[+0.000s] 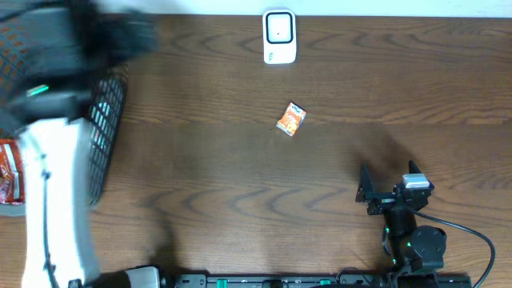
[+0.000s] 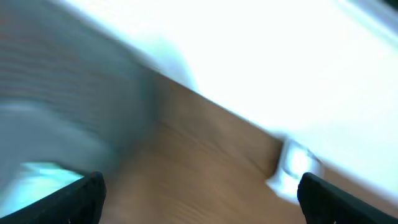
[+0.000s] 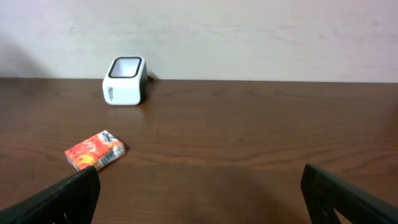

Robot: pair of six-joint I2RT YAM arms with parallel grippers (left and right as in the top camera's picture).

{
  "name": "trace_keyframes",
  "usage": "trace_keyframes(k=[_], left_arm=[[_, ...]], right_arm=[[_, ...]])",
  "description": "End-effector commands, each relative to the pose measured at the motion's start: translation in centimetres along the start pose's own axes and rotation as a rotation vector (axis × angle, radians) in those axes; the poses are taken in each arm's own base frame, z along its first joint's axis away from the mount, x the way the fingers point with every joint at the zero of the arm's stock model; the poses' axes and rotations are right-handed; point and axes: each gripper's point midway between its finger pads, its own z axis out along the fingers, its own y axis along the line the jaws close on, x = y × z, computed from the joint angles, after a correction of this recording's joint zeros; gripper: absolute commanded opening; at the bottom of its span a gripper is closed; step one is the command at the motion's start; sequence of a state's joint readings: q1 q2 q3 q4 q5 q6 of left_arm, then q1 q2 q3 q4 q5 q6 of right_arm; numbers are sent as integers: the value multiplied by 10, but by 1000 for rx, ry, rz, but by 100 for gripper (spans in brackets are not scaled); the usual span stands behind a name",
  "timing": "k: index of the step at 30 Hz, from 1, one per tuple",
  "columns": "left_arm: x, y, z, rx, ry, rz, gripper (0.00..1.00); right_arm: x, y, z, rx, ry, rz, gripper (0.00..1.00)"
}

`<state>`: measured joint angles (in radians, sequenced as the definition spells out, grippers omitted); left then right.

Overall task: Scan the item barcode
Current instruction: 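Reach the left gripper into the basket and grasp the purple-red flower package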

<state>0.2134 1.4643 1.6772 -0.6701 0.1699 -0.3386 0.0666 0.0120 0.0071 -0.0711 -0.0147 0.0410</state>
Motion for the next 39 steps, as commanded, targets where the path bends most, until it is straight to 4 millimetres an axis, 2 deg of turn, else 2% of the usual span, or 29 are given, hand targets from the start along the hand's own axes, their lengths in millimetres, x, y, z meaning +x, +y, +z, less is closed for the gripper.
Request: trace_keyframes(k=[1,4,7,9,13,18,24,29,33,34,35,36,38,39], left_arm=[[-28,78,-20,-216,-84,-69,98],[-20,142,-27,-355,-40,-164,99],[9,190,-18,-453,62,-243,99],[31,208,-5,-488,137,-274,99],[88,241,23,-583,313,-305,99],[136,290,35,-792,453,-281,99],[161,314,49,-854,524,-308,99],[173,324,61,-861,551,-313,99],[190,332,69,-873,602,-319,97],[194,333,70,-875,615,-320,93],[198,335,72,-878,626,-321,83],[201,336,73,-879,636,-322,69],[203,336,72,-868,661,-289,33],[202,336,72,-859,669,-266,24]], right_arm=[[1,-1,0,5,1,7,99],[1,-1,0,5,1,7,99],[1,-1,0,5,1,7,99],[1,-1,0,5,1,7,99],[1,-1,0,5,1,7,99],[1,-1,0,5,1,7,99],[1,-1,0,5,1,7,99],[1,-1,0,5,1,7,99],[1,-1,0,5,1,7,99],[1,-1,0,5,1,7,99],[1,-1,0,5,1,7,99],[1,-1,0,5,1,7,99],[1,-1,0,5,1,7,99],[1,-1,0,5,1,7,99]])
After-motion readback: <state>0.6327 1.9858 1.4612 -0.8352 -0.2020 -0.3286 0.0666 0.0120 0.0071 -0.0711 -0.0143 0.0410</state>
